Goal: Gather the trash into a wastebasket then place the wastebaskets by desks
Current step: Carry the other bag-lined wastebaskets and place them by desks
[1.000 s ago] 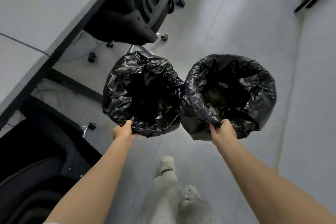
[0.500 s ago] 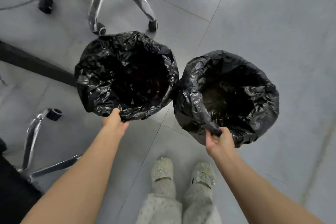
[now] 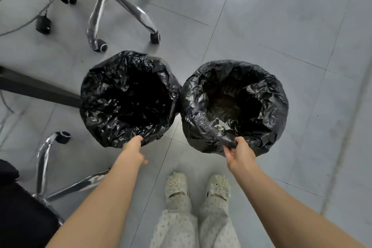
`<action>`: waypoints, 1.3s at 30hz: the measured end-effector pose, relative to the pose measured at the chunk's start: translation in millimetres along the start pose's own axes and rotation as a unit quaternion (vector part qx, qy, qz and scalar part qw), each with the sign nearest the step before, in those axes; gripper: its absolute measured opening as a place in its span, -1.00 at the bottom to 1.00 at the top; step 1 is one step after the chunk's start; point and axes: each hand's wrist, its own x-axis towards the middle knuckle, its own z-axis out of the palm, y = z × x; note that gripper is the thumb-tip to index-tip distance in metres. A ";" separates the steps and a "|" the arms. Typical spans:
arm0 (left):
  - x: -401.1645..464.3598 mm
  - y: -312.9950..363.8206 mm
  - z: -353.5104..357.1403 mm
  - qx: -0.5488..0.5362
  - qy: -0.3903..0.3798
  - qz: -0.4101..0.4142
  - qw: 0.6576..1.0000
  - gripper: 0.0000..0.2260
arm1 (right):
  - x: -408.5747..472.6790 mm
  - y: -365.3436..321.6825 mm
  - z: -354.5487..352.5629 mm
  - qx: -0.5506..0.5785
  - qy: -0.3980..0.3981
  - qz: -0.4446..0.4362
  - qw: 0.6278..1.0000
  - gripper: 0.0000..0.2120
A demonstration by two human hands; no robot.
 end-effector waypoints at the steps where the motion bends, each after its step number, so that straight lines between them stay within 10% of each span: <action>1: -14.6 -1.8 2.4 0.040 0.005 0.030 0.999 -0.52 | -7.2 -7.1 -5.4 -0.015 0.006 -0.004 1.000 -0.78; 8: -171.7 20.8 39.5 0.161 -0.148 0.162 0.962 -0.92 | -73.8 -97.4 -47.9 -0.081 -0.005 -0.046 0.996 -0.79; 19: -412.8 77.3 75.2 0.251 -0.163 0.402 0.865 -0.44 | -212.5 -289.2 -81.3 -0.162 -0.120 -0.151 0.968 -0.90; 24: -484.2 98.2 88.5 0.226 -0.196 0.471 0.830 -0.70 | -260.8 -352.4 -91.6 -0.208 -0.159 -0.185 0.947 -0.90; 39: -609.6 315.3 212.0 0.187 -0.228 0.480 0.826 -0.85 | -323.8 -570.6 77.0 -0.280 -0.159 -0.281 0.904 -0.95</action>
